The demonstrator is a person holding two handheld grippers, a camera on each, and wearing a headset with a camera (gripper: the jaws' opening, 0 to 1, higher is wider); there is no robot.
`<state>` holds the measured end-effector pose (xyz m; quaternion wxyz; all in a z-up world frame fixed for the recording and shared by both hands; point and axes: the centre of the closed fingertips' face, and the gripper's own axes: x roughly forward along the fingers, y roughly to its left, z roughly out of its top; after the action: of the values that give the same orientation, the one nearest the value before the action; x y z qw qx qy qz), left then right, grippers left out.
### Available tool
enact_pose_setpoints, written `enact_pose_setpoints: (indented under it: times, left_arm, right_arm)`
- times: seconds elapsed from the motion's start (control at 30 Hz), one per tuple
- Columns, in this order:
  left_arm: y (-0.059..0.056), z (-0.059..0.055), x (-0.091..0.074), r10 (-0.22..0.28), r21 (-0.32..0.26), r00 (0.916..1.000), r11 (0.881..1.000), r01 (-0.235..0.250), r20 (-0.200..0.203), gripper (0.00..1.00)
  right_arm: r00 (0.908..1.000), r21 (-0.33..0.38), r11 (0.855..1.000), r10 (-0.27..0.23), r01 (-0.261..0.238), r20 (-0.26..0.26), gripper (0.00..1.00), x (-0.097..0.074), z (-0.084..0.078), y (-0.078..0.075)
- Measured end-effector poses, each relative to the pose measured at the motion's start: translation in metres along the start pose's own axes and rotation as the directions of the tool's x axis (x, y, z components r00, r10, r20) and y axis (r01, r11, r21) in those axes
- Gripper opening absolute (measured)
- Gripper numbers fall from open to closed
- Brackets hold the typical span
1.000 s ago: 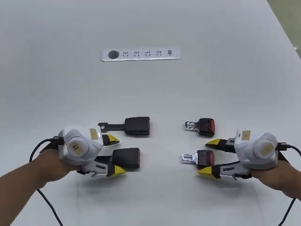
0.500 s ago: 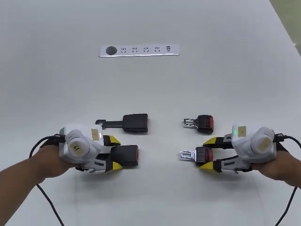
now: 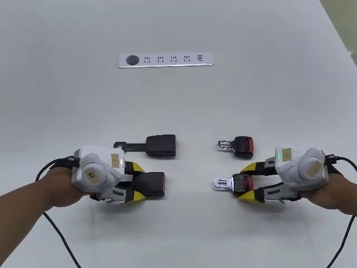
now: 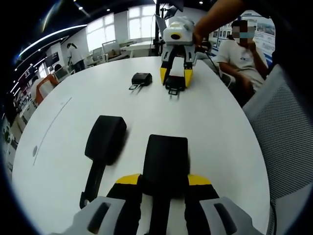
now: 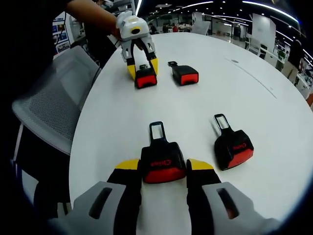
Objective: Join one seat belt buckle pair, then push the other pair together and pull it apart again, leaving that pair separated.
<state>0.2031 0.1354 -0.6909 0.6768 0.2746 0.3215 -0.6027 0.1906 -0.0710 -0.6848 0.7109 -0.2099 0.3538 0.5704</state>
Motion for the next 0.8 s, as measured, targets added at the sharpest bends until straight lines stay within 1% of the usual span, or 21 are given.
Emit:
enact_pose_setpoints:
  times: [0.13,0.37,0.57,0.8]
  left_arm:
    - [0.000,-0.001,-0.001,0.002,-0.006,1.0000,1.000,-0.002,-0.002,0.35]
    - [0.001,-0.001,-0.001,0.002,-0.006,0.9998,1.000,-0.002,-0.018,0.34]
    - [0.000,0.000,-0.001,0.001,-0.009,0.9996,1.000,-0.001,-0.028,0.34]
    - [0.000,-0.001,-0.001,-0.005,0.004,0.9992,1.000,0.006,-0.039,0.34]
  right_arm:
    - [1.0000,-0.009,1.000,0.004,-0.004,0.008,0.34,0.000,0.003,0.002]
    - [0.9998,-0.012,1.000,0.006,-0.006,0.017,0.33,0.000,0.001,0.001]
    - [0.9995,-0.015,1.000,0.009,-0.008,0.031,0.34,0.004,0.007,0.002]
    - [0.9988,-0.023,1.000,0.014,-0.012,0.047,0.33,0.009,0.015,0.004]
